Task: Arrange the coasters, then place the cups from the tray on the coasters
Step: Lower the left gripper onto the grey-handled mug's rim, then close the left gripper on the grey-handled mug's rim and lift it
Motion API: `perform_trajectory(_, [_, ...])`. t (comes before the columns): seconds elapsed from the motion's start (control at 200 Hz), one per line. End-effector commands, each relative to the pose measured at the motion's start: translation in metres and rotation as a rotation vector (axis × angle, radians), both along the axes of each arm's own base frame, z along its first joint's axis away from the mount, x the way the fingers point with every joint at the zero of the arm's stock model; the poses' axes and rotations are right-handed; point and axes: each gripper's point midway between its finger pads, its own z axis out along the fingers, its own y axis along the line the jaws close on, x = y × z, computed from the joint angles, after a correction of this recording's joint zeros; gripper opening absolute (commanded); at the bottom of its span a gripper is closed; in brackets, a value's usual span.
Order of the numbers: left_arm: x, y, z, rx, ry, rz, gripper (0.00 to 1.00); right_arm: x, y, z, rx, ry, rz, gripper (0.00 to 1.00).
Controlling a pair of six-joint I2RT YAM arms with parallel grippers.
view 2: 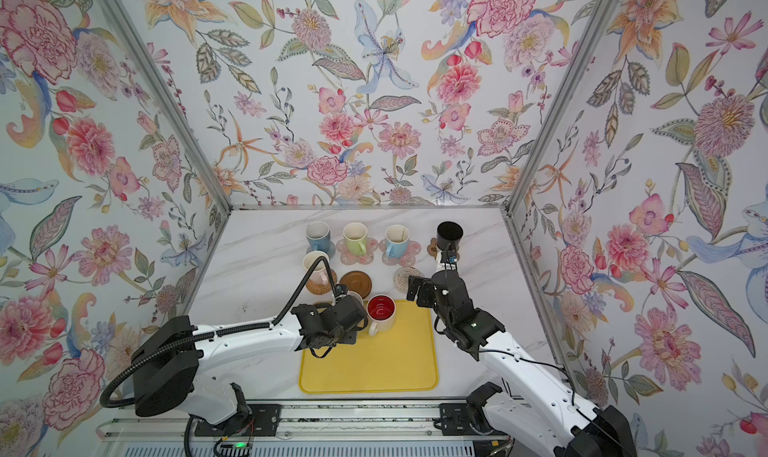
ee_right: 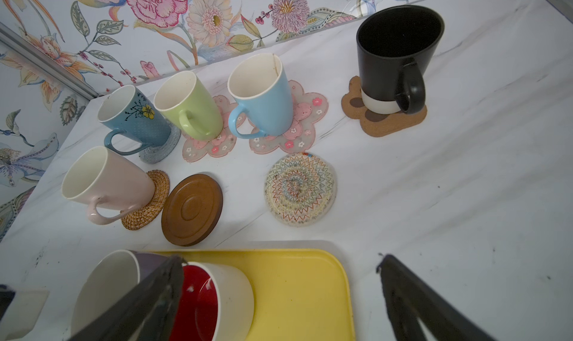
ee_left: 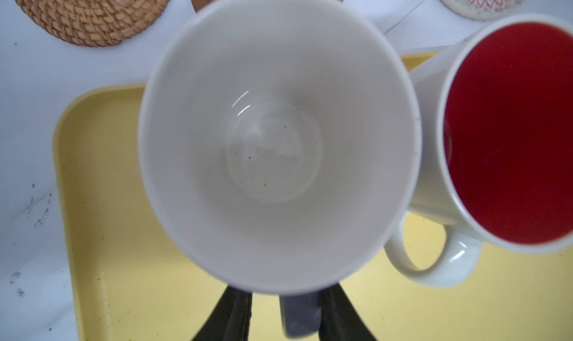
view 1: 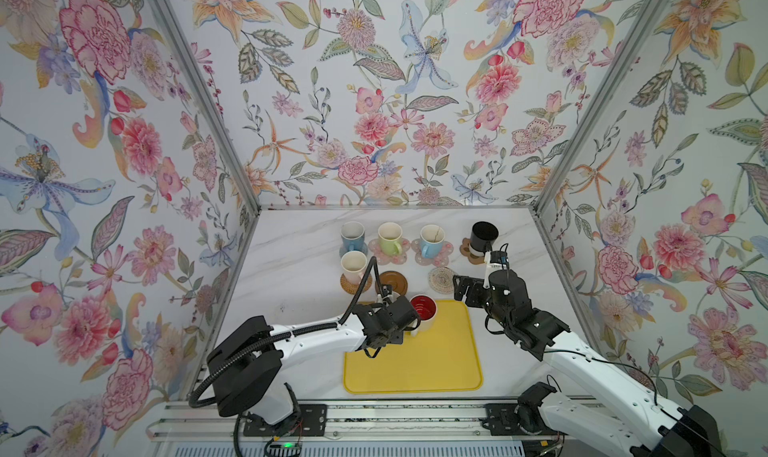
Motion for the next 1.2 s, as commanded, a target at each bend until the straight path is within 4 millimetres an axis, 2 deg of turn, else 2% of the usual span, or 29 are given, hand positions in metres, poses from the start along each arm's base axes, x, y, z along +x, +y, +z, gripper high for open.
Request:
perform_trajectory(0.0, [0.002, 0.007, -0.003, 0.012, 0.0, 0.008, 0.34, 0.0, -0.001, 0.0, 0.018, -0.006, -0.009, 0.99])
perform_trajectory(0.085, [0.003, 0.007, -0.005, 0.013, 0.005, 0.008, 0.34, -0.001, -0.002, 0.001, 0.019, -0.009, -0.009, 0.99])
perform_trajectory(0.345, [0.002, 0.01, -0.009, 0.024, 0.014, 0.013, 0.22, -0.001, -0.002, -0.001, 0.018, -0.002, -0.01, 0.99])
perform_trajectory(0.445, [0.001, 0.014, -0.009, 0.028, 0.013, 0.023, 0.15, -0.001, -0.002, -0.001, 0.017, -0.002, -0.009, 0.99])
perform_trajectory(0.585, [0.001, 0.021, -0.005, 0.029, -0.002, 0.043, 0.0, -0.001, -0.002, 0.0, 0.023, -0.003, -0.008, 0.99])
perform_trajectory(0.645, [0.002, 0.023, -0.002, 0.03, -0.01, 0.049, 0.0, 0.0, -0.002, 0.0, 0.022, -0.004, -0.007, 0.99])
perform_trajectory(0.876, [0.009, 0.023, 0.018, 0.012, -0.065, 0.048, 0.0, 0.0, -0.001, 0.0, 0.027, -0.002, -0.005, 0.99])
perform_trajectory(1.031, [0.017, 0.024, 0.043, 0.003, -0.136, 0.036, 0.0, -0.001, -0.002, 0.001, 0.029, -0.005, -0.006, 0.99])
perform_trajectory(1.191, [0.028, 0.033, 0.068, 0.029, -0.212, 0.043, 0.0, -0.001, -0.002, 0.001, 0.03, -0.005, -0.006, 0.99])
